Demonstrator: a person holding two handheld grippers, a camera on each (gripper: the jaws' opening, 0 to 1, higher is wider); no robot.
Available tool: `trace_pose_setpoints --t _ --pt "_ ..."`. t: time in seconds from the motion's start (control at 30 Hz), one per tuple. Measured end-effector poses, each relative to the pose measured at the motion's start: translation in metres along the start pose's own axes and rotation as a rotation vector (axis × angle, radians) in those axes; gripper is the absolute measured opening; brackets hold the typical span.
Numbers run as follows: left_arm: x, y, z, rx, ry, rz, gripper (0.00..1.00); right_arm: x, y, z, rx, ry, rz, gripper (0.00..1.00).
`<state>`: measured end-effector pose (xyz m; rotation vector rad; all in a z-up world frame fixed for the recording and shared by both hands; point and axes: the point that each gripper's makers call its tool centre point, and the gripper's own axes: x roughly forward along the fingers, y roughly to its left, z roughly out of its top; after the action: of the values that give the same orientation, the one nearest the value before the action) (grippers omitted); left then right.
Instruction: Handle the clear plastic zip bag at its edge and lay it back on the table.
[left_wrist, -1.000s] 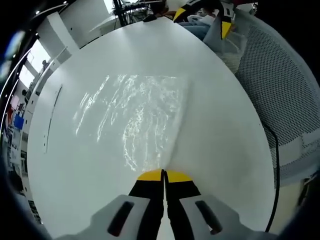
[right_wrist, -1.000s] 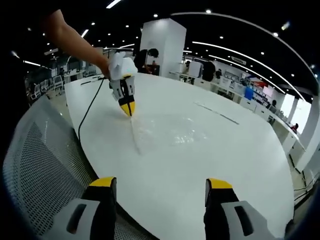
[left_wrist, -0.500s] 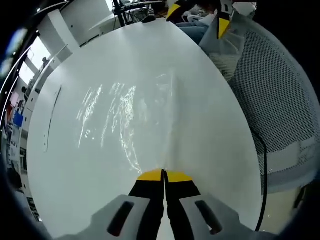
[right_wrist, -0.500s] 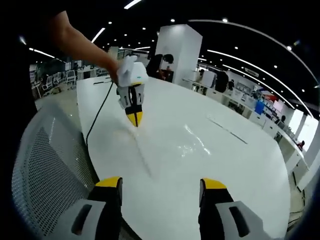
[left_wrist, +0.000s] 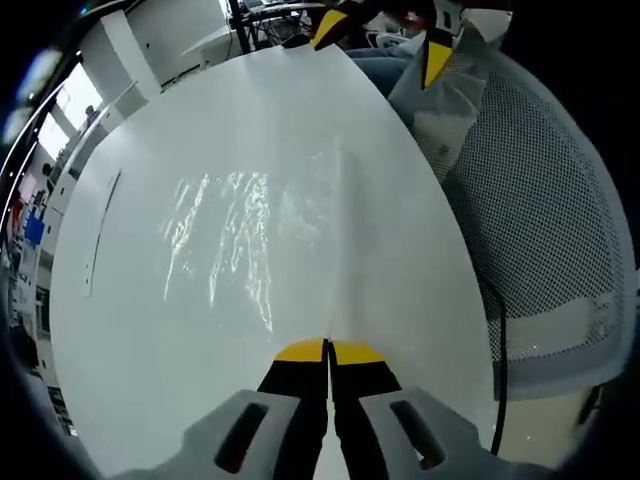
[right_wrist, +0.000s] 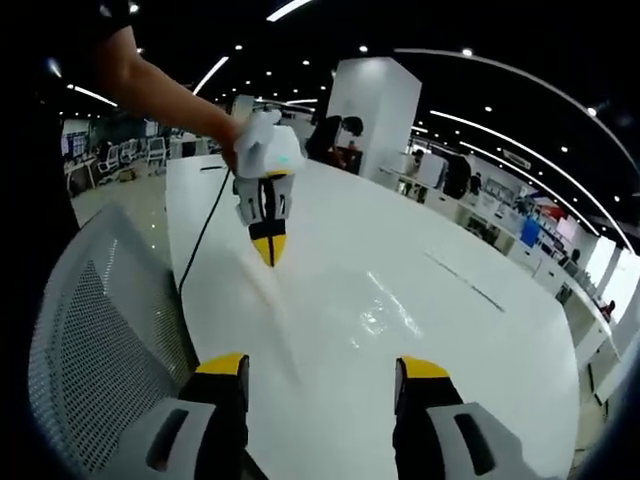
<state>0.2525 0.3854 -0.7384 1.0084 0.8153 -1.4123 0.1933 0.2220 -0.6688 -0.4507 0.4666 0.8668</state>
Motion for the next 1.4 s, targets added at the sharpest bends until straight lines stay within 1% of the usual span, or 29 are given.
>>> trace_pose_setpoints --t 0.07,0.23,0.4,0.77,1.07,1.13,1.2,1.23,1.4 --pt "-0.002 -0.003 0.002 -0.003 -0.002 -0.001 0.0 0.002 0.002 0.002 -0.008 -0.006 0.006 0.55" --pt "-0.005 -0.01 0.004 -0.013 0.009 -0.01 0.0 0.006 0.007 0.007 -0.024 -0.015 0.029 0.49" --pt "-0.008 -0.016 0.007 -0.026 0.005 -0.02 0.0 0.009 0.01 0.01 -0.037 -0.021 0.046 0.48" --pt "-0.016 -0.029 0.02 -0.036 0.0 -0.02 0.0 0.018 0.021 0.019 -0.082 -0.027 0.1 0.41" --pt "-0.021 -0.035 0.027 -0.043 -0.006 -0.011 0.0 0.028 0.03 0.025 -0.131 -0.025 0.146 0.31" --pt "-0.022 -0.037 0.029 -0.044 -0.004 -0.012 0.0 0.03 0.033 0.026 -0.138 -0.025 0.161 0.27" --pt "-0.023 -0.038 0.03 -0.044 -0.003 -0.013 0.0 0.032 0.036 0.025 -0.15 -0.017 0.176 0.2" --pt "-0.023 -0.04 0.032 -0.046 -0.003 -0.014 0.0 0.033 0.037 0.025 -0.154 -0.015 0.182 0.19" --pt "-0.025 -0.042 0.037 -0.047 -0.001 -0.012 0.0 0.035 0.04 0.025 -0.163 -0.012 0.196 0.16"
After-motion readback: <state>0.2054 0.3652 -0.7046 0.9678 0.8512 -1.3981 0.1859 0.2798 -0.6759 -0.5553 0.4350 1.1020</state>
